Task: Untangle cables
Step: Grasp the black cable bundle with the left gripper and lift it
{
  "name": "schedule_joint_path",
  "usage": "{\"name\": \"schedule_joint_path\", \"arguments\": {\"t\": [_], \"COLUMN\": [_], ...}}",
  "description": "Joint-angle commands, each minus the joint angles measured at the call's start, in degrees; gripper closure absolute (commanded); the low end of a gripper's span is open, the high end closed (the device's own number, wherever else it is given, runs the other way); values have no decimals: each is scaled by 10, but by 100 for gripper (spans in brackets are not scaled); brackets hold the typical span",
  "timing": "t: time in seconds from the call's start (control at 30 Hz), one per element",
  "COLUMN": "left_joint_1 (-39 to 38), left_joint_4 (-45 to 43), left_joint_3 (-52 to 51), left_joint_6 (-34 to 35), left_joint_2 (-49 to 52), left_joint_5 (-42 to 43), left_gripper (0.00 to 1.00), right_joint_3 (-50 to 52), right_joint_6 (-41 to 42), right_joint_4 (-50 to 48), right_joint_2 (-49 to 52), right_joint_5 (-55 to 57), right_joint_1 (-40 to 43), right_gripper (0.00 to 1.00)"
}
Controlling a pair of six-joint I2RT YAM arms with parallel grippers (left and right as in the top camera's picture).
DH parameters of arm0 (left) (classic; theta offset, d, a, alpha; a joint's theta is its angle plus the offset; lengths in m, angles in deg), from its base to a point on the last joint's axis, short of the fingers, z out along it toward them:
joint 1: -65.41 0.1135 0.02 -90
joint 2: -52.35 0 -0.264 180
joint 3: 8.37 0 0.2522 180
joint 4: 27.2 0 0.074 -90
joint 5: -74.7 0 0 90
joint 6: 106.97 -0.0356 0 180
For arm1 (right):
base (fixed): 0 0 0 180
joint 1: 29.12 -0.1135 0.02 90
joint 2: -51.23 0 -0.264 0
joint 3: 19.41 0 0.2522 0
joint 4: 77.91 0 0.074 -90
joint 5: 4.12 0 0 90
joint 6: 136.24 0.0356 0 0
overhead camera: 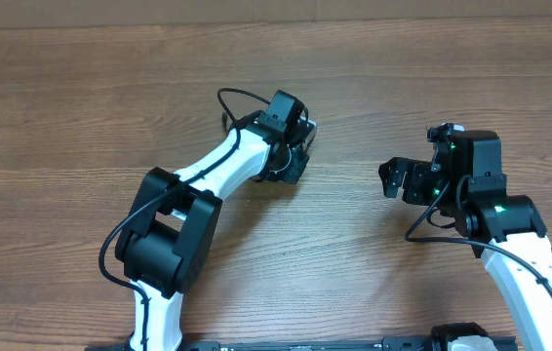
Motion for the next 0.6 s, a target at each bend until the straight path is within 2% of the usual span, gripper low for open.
{"name": "schedule_joint_path", "arguments": {"t": [0.0, 0.1, 0.27, 0.43, 0.57], "left_joint_1": [-3, 2, 31, 73, 109], "left_joint_4": [24, 66, 148, 154, 155], "left_joint_3": [43, 90, 175, 186, 185], "left_joint_6": [-2, -2, -7, -30, -30], "left_joint_2": [-3, -11, -12, -12, -12], "left_joint_5": [16, 64, 229, 431, 524], "left_gripper": [96, 96, 96, 96, 96], "right_joint_3": [-17, -17, -17, -17, -17], "right_joint_6": [2, 2, 2, 2, 10], "right_joint_4": [-3, -3, -3, -9, -16], "right_joint_2": [-3, -3, -3, -3, -3], "right_joint_5": [-1, -1, -12, -71, -84], "right_joint_1": [-4, -4, -4, -4, -4], "right_gripper": [0, 0, 0, 0, 0]}}
